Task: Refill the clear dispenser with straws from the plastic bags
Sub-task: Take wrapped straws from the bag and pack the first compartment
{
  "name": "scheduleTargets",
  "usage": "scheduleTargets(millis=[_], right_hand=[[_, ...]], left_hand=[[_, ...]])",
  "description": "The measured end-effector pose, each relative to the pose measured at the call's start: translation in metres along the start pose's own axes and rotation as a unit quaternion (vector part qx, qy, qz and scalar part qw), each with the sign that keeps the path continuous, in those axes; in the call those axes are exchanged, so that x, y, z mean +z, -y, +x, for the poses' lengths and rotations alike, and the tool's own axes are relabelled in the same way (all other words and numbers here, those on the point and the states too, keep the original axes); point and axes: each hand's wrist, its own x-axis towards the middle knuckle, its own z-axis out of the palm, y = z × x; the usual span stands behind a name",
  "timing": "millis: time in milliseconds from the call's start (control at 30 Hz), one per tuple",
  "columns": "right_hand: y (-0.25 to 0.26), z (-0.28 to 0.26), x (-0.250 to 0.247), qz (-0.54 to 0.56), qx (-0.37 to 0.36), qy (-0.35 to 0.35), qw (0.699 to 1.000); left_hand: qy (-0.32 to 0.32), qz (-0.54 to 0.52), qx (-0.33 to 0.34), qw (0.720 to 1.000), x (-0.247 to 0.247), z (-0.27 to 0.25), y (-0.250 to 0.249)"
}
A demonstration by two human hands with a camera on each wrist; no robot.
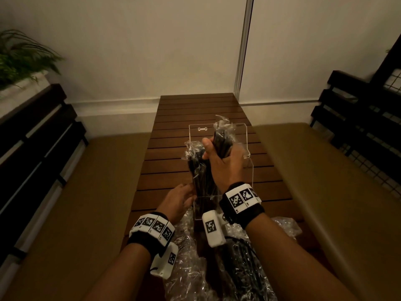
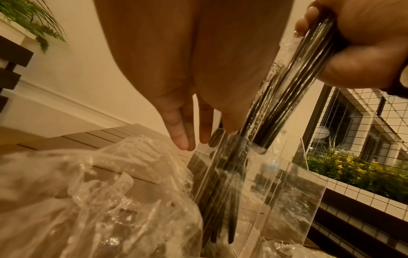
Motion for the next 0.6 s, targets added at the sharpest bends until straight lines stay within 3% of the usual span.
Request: scheduleTargets(millis=[233,600], right_hand=[[-0.030,-0.007,-0.010,0.005,0.063,-0.017,0.998],[-0.056,-0.025,-0.014,-0.102,0.072,0.084,0.989]], left_hand=[[0.003,0.012,0.003,1.000,-0.003,-0.002,-0.003],[0.006,0.005,0.006,1.000,-0.001,-0.001,-0.001]])
